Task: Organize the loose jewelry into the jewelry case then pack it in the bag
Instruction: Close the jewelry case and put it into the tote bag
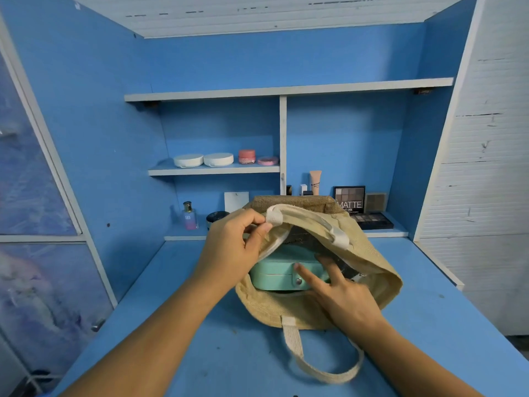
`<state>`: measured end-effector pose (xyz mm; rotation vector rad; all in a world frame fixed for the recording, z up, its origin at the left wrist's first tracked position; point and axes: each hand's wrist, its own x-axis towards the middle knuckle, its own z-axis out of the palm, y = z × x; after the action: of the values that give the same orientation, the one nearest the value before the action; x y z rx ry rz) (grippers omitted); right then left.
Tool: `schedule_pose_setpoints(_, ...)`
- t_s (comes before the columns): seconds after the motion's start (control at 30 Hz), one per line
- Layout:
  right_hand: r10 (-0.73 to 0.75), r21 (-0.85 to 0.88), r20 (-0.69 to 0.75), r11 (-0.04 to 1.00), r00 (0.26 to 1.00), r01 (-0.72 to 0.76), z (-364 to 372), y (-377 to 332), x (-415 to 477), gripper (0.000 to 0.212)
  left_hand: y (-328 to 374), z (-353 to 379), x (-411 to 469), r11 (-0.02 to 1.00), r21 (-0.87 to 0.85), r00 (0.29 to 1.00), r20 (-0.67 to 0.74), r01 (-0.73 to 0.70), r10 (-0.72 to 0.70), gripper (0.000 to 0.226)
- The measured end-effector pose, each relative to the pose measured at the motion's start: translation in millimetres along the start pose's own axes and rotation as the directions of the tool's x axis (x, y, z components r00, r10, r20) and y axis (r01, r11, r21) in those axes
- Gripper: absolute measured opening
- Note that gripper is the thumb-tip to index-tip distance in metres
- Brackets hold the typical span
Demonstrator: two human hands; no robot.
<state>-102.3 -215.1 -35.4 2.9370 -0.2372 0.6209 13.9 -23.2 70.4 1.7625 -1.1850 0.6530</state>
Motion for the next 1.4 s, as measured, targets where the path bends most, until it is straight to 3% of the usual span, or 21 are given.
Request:
schedule_pose_setpoints(0.13, 0.006, 0.034, 0.174, 0.999, 0.985, -0.013, -10.7, -9.5, 6.3, 0.069, 0.3, 1.5, -2.0, 0.999, -0.012, 0.999, -0.014, -0.030, 0.030, 0.007)
schedule_pose_setpoints(0.5, 0.083, 0.073, 0.216, 0.992, 0.973, -0.101, -6.3, -10.2, 21.7, 0.066, -10.1, -1.4, -5.9, 0.995, -0.052, 0.996, -0.026, 0.080, -0.081, 0.006)
schedule_pose_setpoints(0.67, 0.088, 0.117, 0.123, 0.988, 0.988, -0.103, 2.0, -11.0, 15.6, 0.057, -13.9, -2.1, -10.2, 0.994, -0.062, 0.996, 0.019, 0.092, -0.091, 0.005)
schedule_pose_setpoints(0.87, 0.017, 0.264, -0.073, 0.965, 0.997, 0.003, -3.1, 4.5, -12.5, 0.049, -16.7, -4.4, -15.7, 1.000, -0.002, 0.997, 0.076, 0.000, 0.000, 0.002)
schedule_pose_setpoints(0.97, -0.101, 0.194, -0.289, 0.968, 0.952, 0.162, -9.2, 7.1, -28.1, 0.017, -19.2, -4.3, -18.5, 1.000, 0.020, 0.997, 0.080, -0.021, 0.019, 0.001)
schedule_pose_setpoints(1.1, -0.108, 0.133, -0.472, 0.973, 0.875, 0.191, -11.6, 13.0, -51.7, 0.022, -22.3, -4.5, -19.6, 1.000, 0.031, 0.993, 0.120, 0.001, -0.005, 0.003)
schedule_pose_setpoints(1.2, -0.003, 0.120, -0.578, 0.989, 0.816, 0.088, -17.9, 16.7, -58.1, 0.018, -21.9, -3.8, -17.9, 0.994, 0.046, 0.954, 0.276, 0.104, -0.112, 0.009)
schedule_pose_setpoints(1.3, 0.151, 0.162, -0.591, 0.985, 0.793, -0.066, -24.8, 26.6, -54.7, 0.035, -21.7, 1.9, -17.7, 0.980, 0.080, 0.905, 0.375, 0.183, -0.200, 0.021)
schedule_pose_setpoints(1.4, 0.113, 0.172, -0.462, 0.984, 0.880, -0.037, -36.2, 41.3, -42.4, 0.047, -23.6, 4.6, -16.7, 0.968, 0.057, 0.879, 0.409, 0.243, -0.245, 0.023)
